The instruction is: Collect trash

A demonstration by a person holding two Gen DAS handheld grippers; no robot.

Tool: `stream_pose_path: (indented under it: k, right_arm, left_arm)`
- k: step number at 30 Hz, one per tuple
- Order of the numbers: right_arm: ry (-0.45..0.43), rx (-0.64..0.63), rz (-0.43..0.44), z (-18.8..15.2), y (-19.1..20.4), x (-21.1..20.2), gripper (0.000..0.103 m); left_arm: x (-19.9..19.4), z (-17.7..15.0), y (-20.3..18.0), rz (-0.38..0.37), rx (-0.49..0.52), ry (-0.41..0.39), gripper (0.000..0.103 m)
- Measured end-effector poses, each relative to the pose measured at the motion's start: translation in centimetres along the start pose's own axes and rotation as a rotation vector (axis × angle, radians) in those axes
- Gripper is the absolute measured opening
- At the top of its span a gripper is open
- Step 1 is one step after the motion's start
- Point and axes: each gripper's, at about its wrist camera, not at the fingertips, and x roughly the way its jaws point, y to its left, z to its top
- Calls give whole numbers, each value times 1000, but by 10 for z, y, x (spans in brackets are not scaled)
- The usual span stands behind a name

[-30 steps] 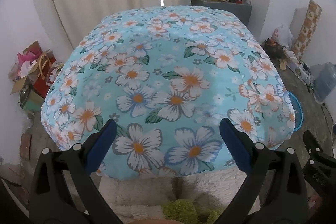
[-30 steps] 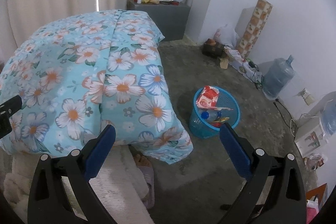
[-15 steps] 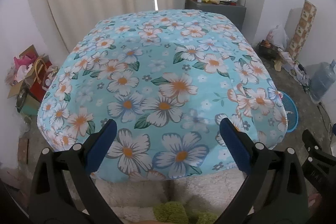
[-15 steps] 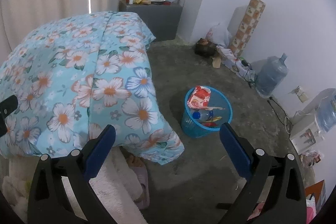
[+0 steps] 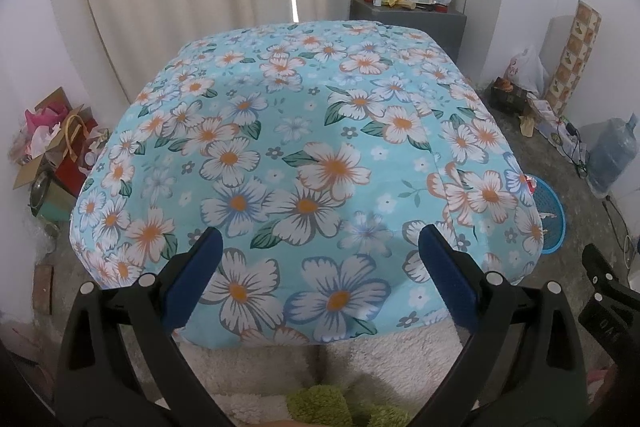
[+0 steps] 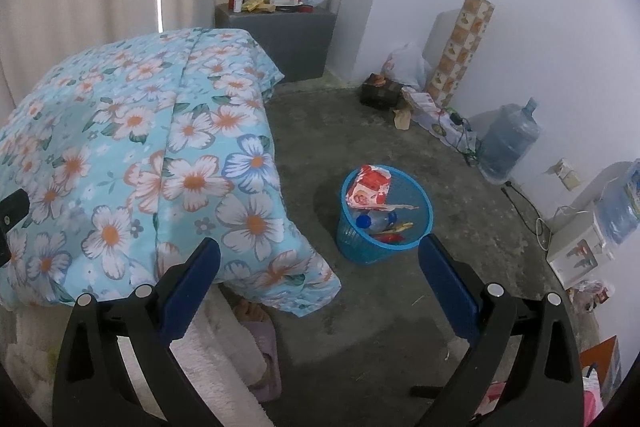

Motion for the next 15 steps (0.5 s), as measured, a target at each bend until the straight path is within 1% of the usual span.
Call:
stream_pose_path:
  k: [15]
  right_arm:
    - [2, 3, 0, 1, -2, 0, 96]
  left_arm:
    - [1, 1, 2, 0, 0, -1, 94]
